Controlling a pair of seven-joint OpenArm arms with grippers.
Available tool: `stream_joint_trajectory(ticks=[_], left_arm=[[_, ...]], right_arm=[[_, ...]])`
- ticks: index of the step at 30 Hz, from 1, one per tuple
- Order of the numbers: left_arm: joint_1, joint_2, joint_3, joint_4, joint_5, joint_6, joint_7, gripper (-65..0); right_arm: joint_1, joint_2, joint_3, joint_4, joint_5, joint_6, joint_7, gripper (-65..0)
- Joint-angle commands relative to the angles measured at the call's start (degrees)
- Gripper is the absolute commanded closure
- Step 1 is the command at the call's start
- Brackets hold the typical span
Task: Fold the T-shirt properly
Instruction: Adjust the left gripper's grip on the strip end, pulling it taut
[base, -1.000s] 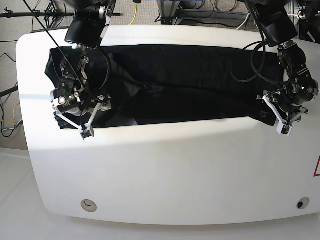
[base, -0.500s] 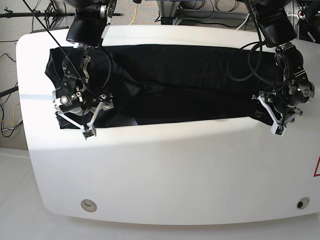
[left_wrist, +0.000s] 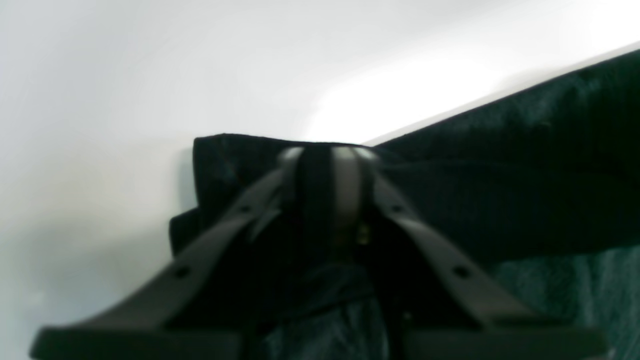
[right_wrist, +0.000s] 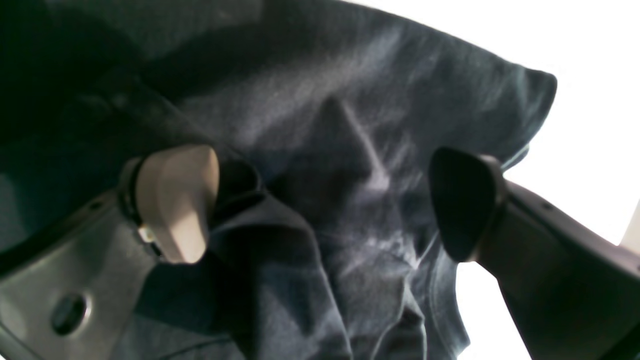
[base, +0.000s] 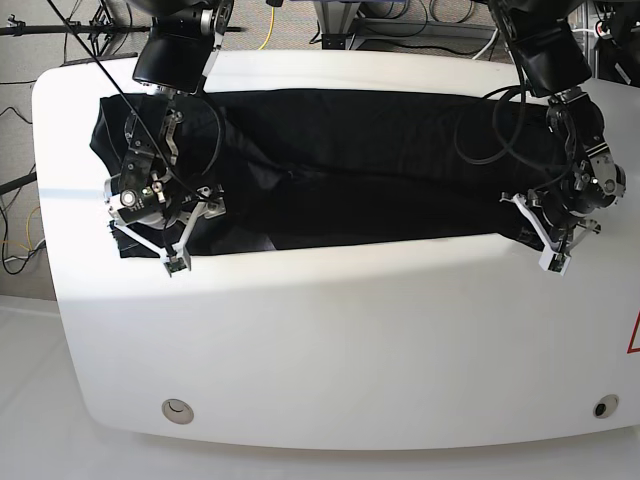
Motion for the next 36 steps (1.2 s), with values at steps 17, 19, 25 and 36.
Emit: stream_joint_trajectory(ticks=[17,19,25,36], left_arm=[[-0.79,-0.65,-0.41,0.44,1.32,-0.03,-2.11,-6.4],[-0.70,-0.58,-0.48,0.14,1.58,-0.03,-2.29,-6.0],[-0.67,-0.55,-0.46,-0.33,1.61,-0.03,-2.56,-6.7],[-0.20,-0.46,-0.16,-0.97,1.89,-0.03,-2.57,-9.0]], right_arm=[[0.47,0.20,0.17,1.14,0.18,0.21,-0.31,-65.0],[0.60,0.14,0.15,1.21,0.18,0.41,-0.37,-65.0],[0.88,0.14,0.18,1.44,0.26,0.43,-0.59,-65.0],[2.38,0.16,0.43,1.50,0.38,0.40,1.25,-65.0]])
